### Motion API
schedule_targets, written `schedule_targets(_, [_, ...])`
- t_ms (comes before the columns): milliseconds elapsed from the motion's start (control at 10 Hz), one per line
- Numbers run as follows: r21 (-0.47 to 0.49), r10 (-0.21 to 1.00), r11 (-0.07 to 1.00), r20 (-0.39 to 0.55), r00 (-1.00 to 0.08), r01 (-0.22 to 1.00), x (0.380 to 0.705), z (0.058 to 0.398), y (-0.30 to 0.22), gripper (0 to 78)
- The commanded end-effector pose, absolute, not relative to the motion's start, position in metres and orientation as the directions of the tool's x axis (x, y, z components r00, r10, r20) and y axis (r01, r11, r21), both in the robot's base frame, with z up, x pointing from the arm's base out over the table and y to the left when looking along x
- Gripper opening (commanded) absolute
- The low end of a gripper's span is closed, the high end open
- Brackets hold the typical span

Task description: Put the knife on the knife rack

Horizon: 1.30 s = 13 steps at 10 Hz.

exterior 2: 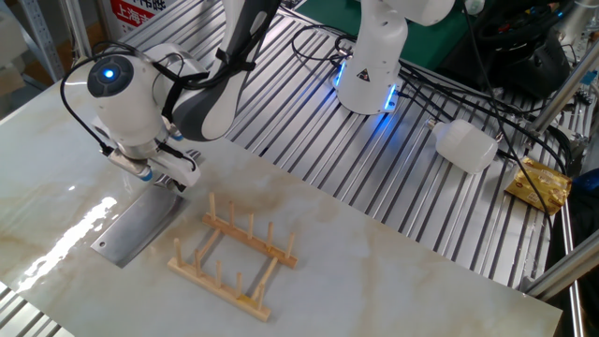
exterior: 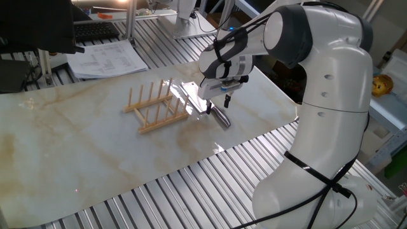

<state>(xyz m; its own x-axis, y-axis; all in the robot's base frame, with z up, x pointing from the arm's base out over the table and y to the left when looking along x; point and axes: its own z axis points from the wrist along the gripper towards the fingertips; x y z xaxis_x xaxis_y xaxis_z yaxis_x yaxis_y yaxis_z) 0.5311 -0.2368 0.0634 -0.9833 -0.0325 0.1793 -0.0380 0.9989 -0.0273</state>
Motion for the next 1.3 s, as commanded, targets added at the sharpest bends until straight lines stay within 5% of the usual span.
schedule_targets(100, [-0.027, -0.041, 0.999, 0.176, -0.984, -0.046, 0.5317, 0.0616, -0.2378, 77.4])
schedule_targets(1300, [-0.015, -0.064, 0.998, 0.168, -0.984, -0.068, 0.5327, 0.0571, -0.2379, 77.4])
